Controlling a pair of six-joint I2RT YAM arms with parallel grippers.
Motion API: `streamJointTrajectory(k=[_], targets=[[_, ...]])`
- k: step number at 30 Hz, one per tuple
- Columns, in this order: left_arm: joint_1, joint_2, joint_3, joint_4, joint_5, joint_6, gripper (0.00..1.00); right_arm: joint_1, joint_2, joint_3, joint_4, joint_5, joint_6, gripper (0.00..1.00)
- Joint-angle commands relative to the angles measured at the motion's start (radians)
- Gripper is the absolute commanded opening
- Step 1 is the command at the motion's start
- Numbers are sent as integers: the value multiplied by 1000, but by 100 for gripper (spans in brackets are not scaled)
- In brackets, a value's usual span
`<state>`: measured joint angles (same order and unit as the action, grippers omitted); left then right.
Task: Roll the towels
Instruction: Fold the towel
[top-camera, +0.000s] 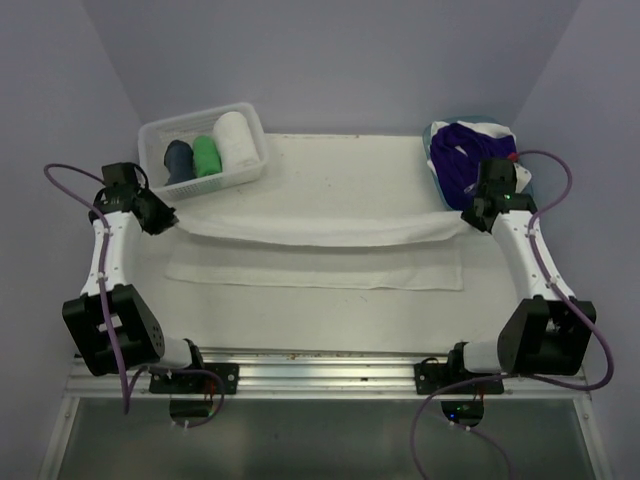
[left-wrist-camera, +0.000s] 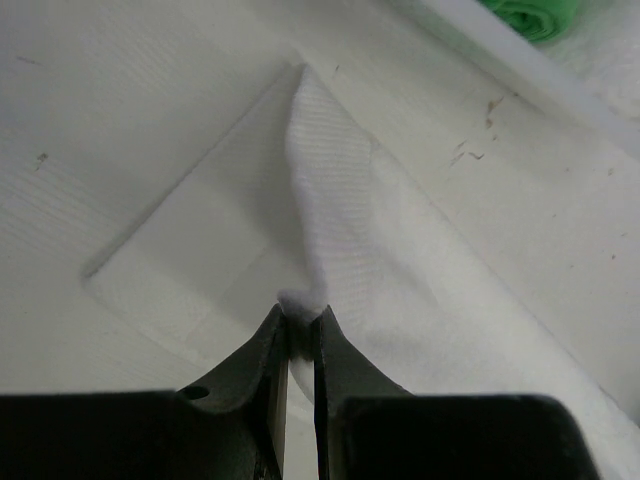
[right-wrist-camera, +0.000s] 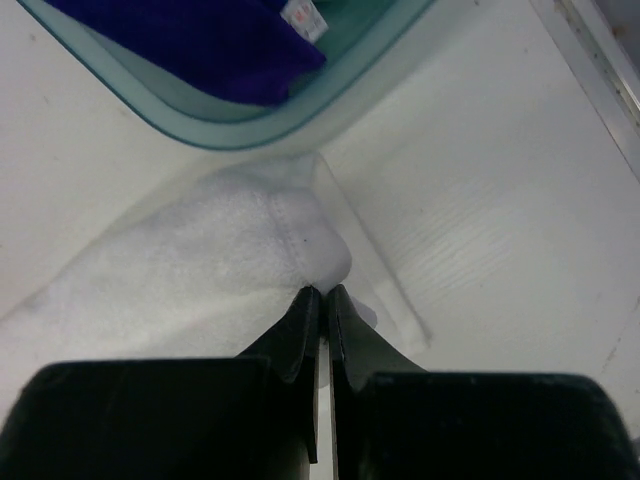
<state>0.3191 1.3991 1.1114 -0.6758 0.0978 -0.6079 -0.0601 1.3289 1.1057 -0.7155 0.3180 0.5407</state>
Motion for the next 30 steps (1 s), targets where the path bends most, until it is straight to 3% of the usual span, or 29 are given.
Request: streamJointTrajectory(k=[1,10,18,30], targets=[[11,14,87,51,11,-6,0,-7,114,133,87,73,-2,0],[12,107,175,70,39,-24,0,-9,334,342,159,72,-10,0],[14,156,205,65,34,-21,0,-7,388,414,171,86,-42,0],[31,127,182,47,48,-1,0,-9,176,234,159,93,-55,0]])
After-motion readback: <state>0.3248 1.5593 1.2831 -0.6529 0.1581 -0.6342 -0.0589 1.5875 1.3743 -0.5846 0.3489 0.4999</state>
